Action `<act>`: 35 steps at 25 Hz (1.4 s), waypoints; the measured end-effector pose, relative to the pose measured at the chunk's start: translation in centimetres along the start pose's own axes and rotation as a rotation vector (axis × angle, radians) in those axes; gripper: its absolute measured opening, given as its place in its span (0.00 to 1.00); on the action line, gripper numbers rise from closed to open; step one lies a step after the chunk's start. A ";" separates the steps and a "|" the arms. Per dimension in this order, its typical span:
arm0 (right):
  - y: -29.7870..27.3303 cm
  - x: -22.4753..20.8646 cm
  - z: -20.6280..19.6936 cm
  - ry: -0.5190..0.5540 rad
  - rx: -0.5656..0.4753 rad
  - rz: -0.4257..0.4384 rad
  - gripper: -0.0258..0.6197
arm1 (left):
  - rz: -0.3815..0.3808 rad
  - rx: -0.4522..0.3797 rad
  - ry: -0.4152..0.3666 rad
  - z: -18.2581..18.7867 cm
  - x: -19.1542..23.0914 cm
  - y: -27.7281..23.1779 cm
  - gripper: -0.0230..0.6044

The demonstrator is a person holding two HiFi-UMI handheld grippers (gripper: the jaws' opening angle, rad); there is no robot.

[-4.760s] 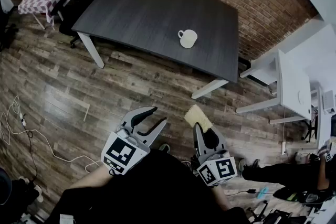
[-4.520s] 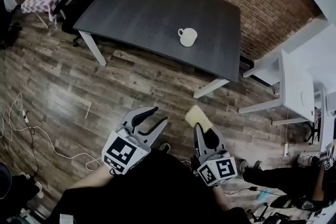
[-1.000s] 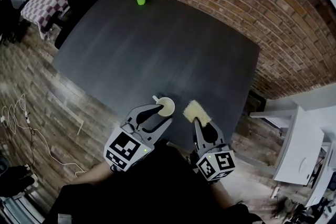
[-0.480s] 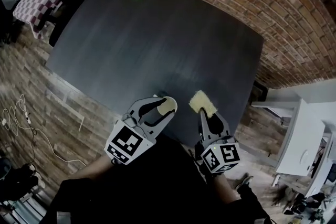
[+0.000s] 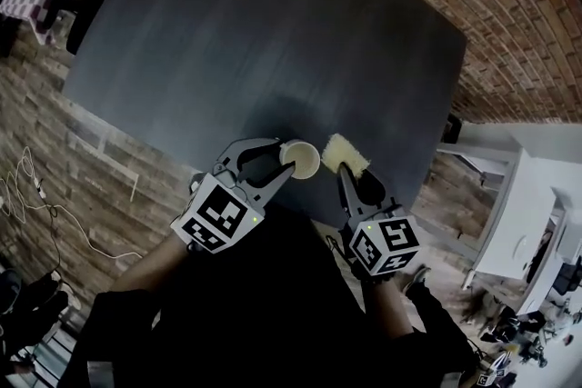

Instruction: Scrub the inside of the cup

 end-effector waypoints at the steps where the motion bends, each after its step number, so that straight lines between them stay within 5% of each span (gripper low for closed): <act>1: -0.3 0.3 -0.3 0.008 0.024 0.008 0.17 | 0.002 0.017 0.001 -1.0 0.2 -0.2 0.28; 8: -3.5 2.3 -1.9 0.066 0.211 0.060 0.17 | -0.073 0.105 -0.071 -5.3 1.7 -1.2 0.28; 10: -4.6 2.4 -2.5 0.113 0.278 0.067 0.17 | -0.075 0.139 -0.164 -6.4 2.0 -1.7 0.28; 14: -6.6 2.8 -3.9 0.208 0.426 0.109 0.17 | -0.032 0.223 -0.487 -8.5 2.5 -3.0 0.28; 16: -7.7 3.0 -4.5 0.239 0.480 0.132 0.17 | -0.049 0.248 -0.559 -9.3 2.5 -4.1 0.28; 20: -9.4 3.1 -5.3 0.275 0.546 0.135 0.17 | -0.106 0.281 -0.533 -10.6 2.3 -5.9 0.28; 31: -13.8 3.7 -8.7 0.492 0.777 0.125 0.17 | -0.072 0.291 -0.520 -11.4 2.1 -7.5 0.28; 35: -14.2 4.2 -9.0 0.445 0.815 0.172 0.17 | -0.051 0.315 -0.476 -11.9 2.0 -7.1 0.28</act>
Point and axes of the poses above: the fingertips, and each gripper's own axes: y backward along the fingers, x to its left, z out of its top, the point moved 6 cm from there along y, backward along the fingers, and after that the axes turned 7 degrees about z, right-handed, at the moved point
